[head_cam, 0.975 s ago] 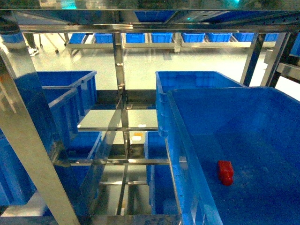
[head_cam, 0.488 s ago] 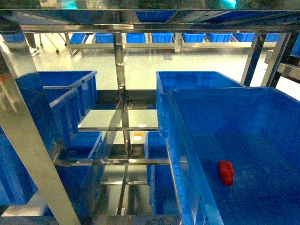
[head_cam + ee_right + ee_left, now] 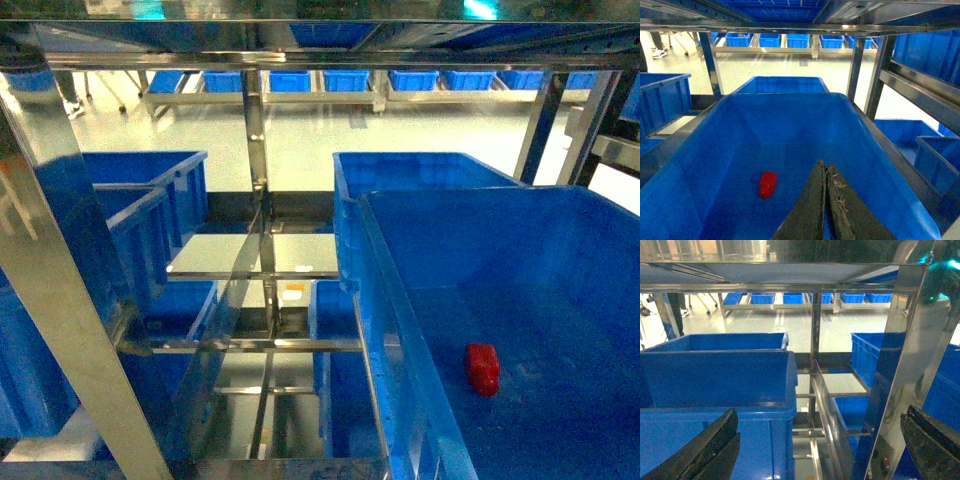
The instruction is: Pick red block from blue box to shelf
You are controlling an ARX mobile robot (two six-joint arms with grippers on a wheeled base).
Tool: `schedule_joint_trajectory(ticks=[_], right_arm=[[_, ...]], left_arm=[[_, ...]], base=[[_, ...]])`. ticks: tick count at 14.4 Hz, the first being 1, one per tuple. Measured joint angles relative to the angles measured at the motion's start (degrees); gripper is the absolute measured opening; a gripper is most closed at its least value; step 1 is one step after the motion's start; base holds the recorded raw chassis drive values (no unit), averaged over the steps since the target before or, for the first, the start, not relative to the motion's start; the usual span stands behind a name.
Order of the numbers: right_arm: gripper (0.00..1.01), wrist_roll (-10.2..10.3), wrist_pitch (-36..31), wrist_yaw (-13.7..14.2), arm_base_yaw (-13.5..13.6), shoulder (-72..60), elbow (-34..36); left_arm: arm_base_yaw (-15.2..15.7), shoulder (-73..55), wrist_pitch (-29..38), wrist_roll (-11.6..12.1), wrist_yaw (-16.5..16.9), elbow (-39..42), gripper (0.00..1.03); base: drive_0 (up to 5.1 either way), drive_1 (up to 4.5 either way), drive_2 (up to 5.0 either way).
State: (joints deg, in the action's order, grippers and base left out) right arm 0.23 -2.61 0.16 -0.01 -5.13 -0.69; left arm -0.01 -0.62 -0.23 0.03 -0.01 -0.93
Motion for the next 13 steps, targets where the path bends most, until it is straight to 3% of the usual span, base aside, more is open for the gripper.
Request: schedule_joint_trajectory(ticks=[1,5,6,7,13], right_arm=[[0.02,-0.02,2.58,-0.11,0.00,4.72,0.00],[0.02,-0.02,2.84,-0.15,0.00,4.85,0.00],[0.10,-0.02,2.84,-0.15,0.00,4.85,0.00],[0.37,-0.02,2.84,-0.15,0.00,4.85,0.00],[0.93,-0.02,2.84,-0.15,0.00,4.85,0.00]], left_arm=[[0.00,0.00,-0.02,-0.02,-0.07,0.00,0.98],[0.00,0.00,0.00,-0.02,-0.02,0.00,0.98],[0.00,0.00,0.00,-0.02,0.00,0.00,0.98],[0.00,0.00,0.00,-0.02,-0.02,0.00,0.98],[0.00,0.00,0.00,-0.02,-0.02,0.00,0.98]], base=[[0.0,0.00,0.0],[0.0,0.00,0.0],[0.0,0.00,0.0],[0.0,0.00,0.0],[0.0,0.00,0.0]])
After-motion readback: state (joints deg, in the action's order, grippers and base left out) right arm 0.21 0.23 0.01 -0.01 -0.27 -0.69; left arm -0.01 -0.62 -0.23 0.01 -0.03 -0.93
